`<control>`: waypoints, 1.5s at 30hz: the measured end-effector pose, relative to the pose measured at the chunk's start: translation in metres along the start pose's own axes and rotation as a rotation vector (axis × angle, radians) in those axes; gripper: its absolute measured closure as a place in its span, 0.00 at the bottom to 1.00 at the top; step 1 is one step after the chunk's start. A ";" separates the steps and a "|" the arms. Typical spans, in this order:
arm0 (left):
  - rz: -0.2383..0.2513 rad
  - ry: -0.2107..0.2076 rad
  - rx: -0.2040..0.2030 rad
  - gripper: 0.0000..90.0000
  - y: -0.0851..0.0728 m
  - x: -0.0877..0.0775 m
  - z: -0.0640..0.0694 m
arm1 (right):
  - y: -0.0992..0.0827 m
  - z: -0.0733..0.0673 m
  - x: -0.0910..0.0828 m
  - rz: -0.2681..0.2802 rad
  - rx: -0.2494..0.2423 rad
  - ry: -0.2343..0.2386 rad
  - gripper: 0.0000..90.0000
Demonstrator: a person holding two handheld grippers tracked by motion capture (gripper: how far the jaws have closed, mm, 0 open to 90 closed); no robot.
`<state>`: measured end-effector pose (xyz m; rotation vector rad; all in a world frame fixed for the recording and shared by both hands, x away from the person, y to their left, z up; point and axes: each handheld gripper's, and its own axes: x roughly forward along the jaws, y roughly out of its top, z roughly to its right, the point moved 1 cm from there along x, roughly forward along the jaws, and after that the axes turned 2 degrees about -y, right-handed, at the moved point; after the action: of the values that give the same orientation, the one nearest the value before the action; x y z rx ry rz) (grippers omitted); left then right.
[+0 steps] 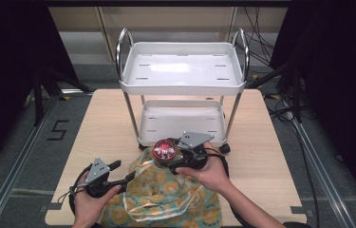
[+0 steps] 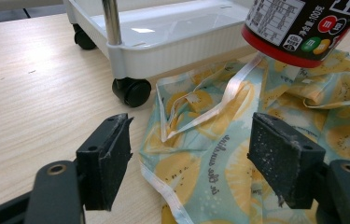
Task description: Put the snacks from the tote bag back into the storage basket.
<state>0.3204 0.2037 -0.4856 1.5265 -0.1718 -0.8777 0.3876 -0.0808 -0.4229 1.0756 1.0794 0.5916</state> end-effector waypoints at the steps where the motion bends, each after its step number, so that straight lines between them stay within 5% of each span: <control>1: 0.000 0.000 0.000 0.32 0.000 0.000 0.000 | 0.000 0.000 0.000 -0.002 0.003 0.001 0.29; 45: 0.006 -0.008 0.000 0.32 0.000 0.000 -0.001 | 0.008 0.009 0.008 -0.008 0.001 -0.013 0.29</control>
<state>0.3212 0.2040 -0.4858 1.5224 -0.1821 -0.8786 0.4000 -0.0744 -0.4185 1.0743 1.0723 0.5770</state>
